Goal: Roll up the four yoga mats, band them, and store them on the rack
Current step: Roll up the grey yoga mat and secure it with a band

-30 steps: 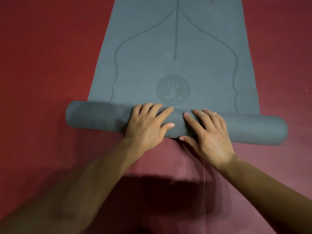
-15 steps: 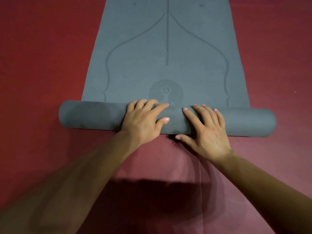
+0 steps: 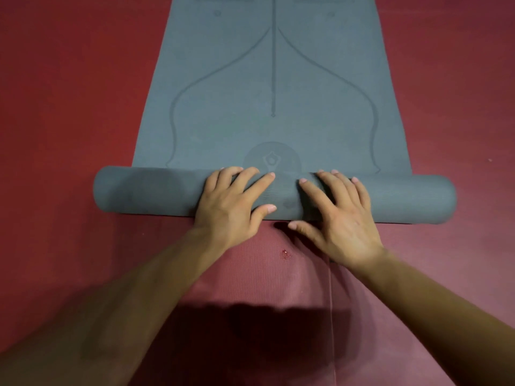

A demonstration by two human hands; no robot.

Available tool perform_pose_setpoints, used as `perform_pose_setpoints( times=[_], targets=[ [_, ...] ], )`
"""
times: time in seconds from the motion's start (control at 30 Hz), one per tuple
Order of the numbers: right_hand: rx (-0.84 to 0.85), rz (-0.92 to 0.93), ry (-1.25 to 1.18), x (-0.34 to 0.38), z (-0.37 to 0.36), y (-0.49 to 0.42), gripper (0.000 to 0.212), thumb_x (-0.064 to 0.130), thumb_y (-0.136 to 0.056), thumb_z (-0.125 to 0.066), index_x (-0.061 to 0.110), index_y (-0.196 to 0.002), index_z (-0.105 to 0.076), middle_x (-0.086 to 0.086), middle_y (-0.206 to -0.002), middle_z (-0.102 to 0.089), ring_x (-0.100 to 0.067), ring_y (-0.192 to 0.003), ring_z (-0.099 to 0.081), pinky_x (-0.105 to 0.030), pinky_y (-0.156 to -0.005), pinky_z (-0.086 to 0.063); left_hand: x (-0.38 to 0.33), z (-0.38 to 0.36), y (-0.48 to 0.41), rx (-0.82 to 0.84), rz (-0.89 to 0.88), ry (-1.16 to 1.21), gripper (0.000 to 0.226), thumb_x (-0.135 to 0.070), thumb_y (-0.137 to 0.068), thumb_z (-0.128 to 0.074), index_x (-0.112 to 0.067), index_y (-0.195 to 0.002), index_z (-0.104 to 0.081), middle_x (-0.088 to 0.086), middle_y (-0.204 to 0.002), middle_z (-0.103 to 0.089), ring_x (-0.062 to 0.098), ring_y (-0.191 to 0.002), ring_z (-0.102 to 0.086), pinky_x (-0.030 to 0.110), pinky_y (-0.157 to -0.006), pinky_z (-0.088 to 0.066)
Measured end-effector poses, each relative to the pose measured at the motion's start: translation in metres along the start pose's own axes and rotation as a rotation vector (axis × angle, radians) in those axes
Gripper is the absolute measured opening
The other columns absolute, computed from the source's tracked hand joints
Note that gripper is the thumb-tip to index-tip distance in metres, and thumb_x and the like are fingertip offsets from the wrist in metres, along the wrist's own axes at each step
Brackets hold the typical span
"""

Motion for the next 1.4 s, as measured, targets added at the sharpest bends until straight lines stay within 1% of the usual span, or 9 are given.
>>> perform_pose_setpoints(
  times=[0.1,0.23,0.37,0.6,0.7,0.83,1.03,1.23,1.4],
  targets=[
    [-0.012,0.004,-0.011,-0.003,-0.001,-0.011,0.072,0.068,-0.089,-0.062,0.021,-0.143,-0.060,-0.014,-0.140,-0.058,-0.038,-0.134,-0.050,-0.054,-0.116,-0.029,0.006,0.000,-0.015,0.021,0.019,-0.009,0.055,-0.058,-0.093,-0.050,-0.029,-0.139,-0.059,-0.002,-0.133,-0.061,0.027,-0.119,-0.053,0.044,-0.103,-0.036],
    [-0.005,0.043,0.006,-0.012,-0.003,-0.036,0.070,0.069,-0.092,-0.056,0.020,-0.140,-0.062,-0.011,-0.132,-0.063,-0.035,-0.124,-0.058,-0.050,-0.108,-0.036,-0.006,-0.001,-0.011,-0.086,0.093,0.031,0.054,-0.053,-0.093,-0.053,-0.030,-0.142,-0.055,0.006,-0.142,-0.053,0.031,-0.128,-0.046,0.052,-0.113,-0.028],
    [0.047,0.035,0.032,-0.018,-0.009,-0.051,0.069,0.070,-0.093,-0.052,0.021,-0.141,-0.061,-0.009,-0.132,-0.064,-0.033,-0.122,-0.059,-0.049,-0.105,-0.038,-0.006,-0.016,-0.023,-0.043,0.132,0.023,0.052,-0.052,-0.092,-0.052,-0.031,-0.140,-0.056,0.004,-0.141,-0.054,0.033,-0.129,-0.046,0.052,-0.116,-0.021],
    [0.207,-0.020,-0.026,-0.020,0.002,-0.062,0.080,0.072,-0.089,-0.053,0.016,-0.146,-0.056,-0.018,-0.142,-0.055,-0.039,-0.131,-0.052,-0.055,-0.115,-0.034,0.001,-0.012,-0.049,0.140,0.174,0.016,0.050,-0.052,-0.094,-0.048,-0.030,-0.139,-0.058,0.004,-0.138,-0.057,0.033,-0.127,-0.050,0.053,-0.113,-0.027],
    [0.171,0.055,0.014,-0.026,-0.004,-0.065,0.082,0.073,-0.088,-0.051,0.017,-0.146,-0.056,-0.019,-0.139,-0.058,-0.042,-0.129,-0.054,-0.056,-0.113,-0.036,0.009,-0.019,-0.063,0.158,0.183,0.003,0.050,-0.052,-0.094,-0.047,-0.030,-0.137,-0.058,0.002,-0.135,-0.058,0.032,-0.122,-0.051,0.052,-0.109,-0.032],
    [0.065,0.091,0.030,-0.031,-0.012,-0.069,0.074,0.067,-0.090,-0.063,0.020,-0.146,-0.057,-0.015,-0.138,-0.060,-0.039,-0.127,-0.056,-0.053,-0.110,-0.039,0.010,-0.019,-0.073,0.102,0.133,-0.020,0.051,-0.051,-0.094,-0.045,-0.028,-0.137,-0.059,0.002,-0.131,-0.060,0.032,-0.115,-0.054,0.051,-0.101,-0.036],
    [0.076,0.123,0.020,-0.036,-0.009,-0.083,0.074,0.069,-0.093,-0.055,0.017,-0.145,-0.057,-0.013,-0.134,-0.062,-0.038,-0.119,-0.059,-0.049,-0.104,-0.042,0.004,-0.011,-0.067,0.023,0.047,0.020,0.054,-0.054,-0.094,-0.050,-0.026,-0.141,-0.056,0.012,-0.139,-0.055,0.035,-0.125,-0.051,0.051,-0.105,-0.035],
    [0.013,0.108,-0.009,-0.035,-0.004,-0.082,0.065,0.060,-0.093,-0.064,0.012,-0.138,-0.062,-0.016,-0.132,-0.061,-0.038,-0.124,-0.057,-0.051,-0.107,-0.040,0.010,-0.016,-0.082,0.079,0.048,-0.006,0.051,-0.053,-0.095,-0.050,-0.027,-0.137,-0.061,0.012,-0.132,-0.059,0.036,-0.116,-0.054,0.050,-0.098,-0.039],
    [0.027,0.039,-0.029,-0.037,-0.011,-0.081,0.079,0.071,-0.084,-0.068,0.014,-0.137,-0.063,-0.016,-0.134,-0.060,-0.037,-0.130,-0.054,-0.050,-0.116,-0.034,0.016,-0.015,-0.093,0.095,0.072,-0.005,0.051,-0.056,-0.095,-0.045,-0.028,-0.135,-0.062,0.008,-0.130,-0.061,0.031,-0.118,-0.055,0.047,-0.097,-0.036]
  ],
)
Point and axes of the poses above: each hand's wrist, its own y-axis away from the middle knuckle, its own z-axis out of the back of the hand, x = y × z, the point moved 9 cm from there along -y, towards the middle knuckle
